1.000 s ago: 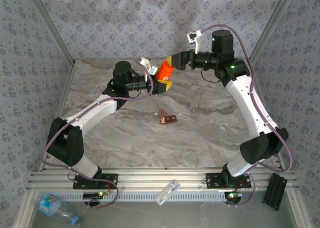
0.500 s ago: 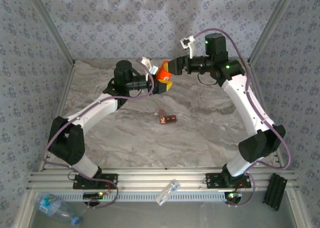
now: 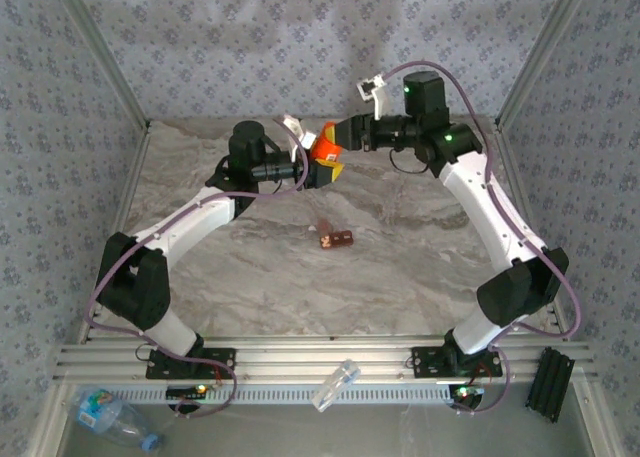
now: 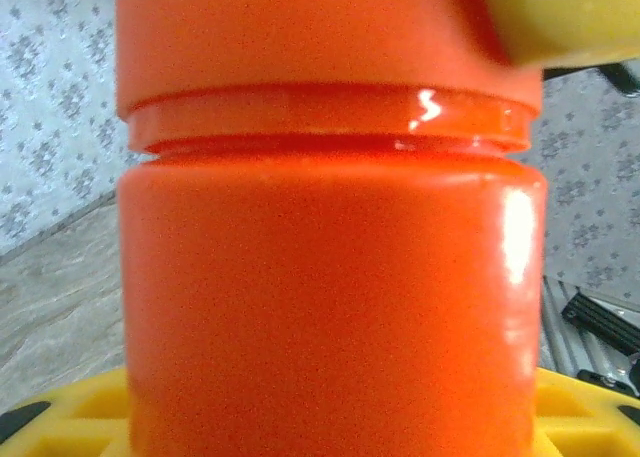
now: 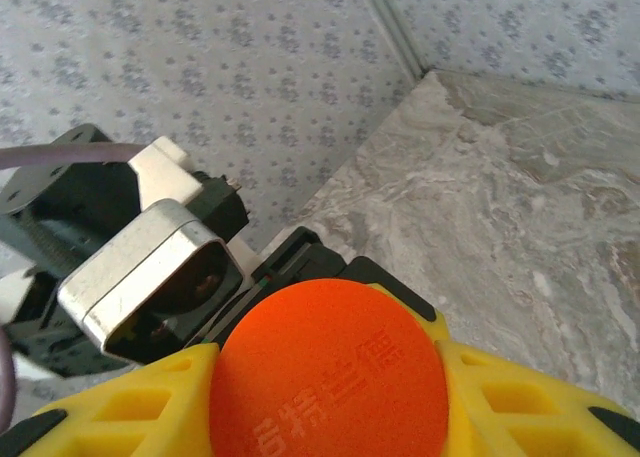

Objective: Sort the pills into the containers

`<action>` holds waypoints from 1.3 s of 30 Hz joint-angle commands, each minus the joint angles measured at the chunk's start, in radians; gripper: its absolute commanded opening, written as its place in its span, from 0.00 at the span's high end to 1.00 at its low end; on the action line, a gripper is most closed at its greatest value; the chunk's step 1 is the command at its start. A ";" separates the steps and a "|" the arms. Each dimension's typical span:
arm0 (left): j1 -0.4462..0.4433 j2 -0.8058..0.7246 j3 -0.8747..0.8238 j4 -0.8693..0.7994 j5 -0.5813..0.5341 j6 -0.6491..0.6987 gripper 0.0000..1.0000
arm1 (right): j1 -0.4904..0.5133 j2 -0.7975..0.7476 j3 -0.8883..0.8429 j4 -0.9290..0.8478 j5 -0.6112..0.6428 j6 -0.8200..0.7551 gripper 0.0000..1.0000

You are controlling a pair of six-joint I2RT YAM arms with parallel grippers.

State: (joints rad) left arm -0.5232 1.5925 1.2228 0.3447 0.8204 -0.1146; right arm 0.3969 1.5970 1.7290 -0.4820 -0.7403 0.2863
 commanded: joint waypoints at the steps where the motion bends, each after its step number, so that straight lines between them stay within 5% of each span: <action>1: -0.016 -0.017 0.039 0.058 -0.072 0.053 1.00 | 0.075 0.004 -0.036 -0.041 0.148 0.081 0.57; 6: -0.054 -0.039 0.007 0.072 -0.208 0.109 1.00 | 0.146 0.008 -0.097 0.005 0.360 0.231 0.59; 13: -0.080 -0.036 -0.033 0.122 -0.325 0.115 1.00 | 0.182 0.000 -0.143 0.105 0.440 0.335 0.54; 21: -0.043 -0.021 -0.064 0.201 -0.336 0.043 1.00 | 0.098 -0.124 -0.196 0.147 0.368 0.312 0.19; 30: -0.007 -0.024 -0.067 0.200 -0.231 0.022 1.00 | -0.035 -0.275 -0.324 0.249 0.204 0.190 0.10; 39: 0.019 -0.001 -0.006 0.144 0.023 -0.042 1.00 | -0.071 -0.127 -0.115 0.096 -0.024 -0.020 0.16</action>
State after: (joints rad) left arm -0.5106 1.5925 1.1553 0.4759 0.7174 -0.1257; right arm 0.3206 1.4292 1.5410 -0.3191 -0.6491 0.3664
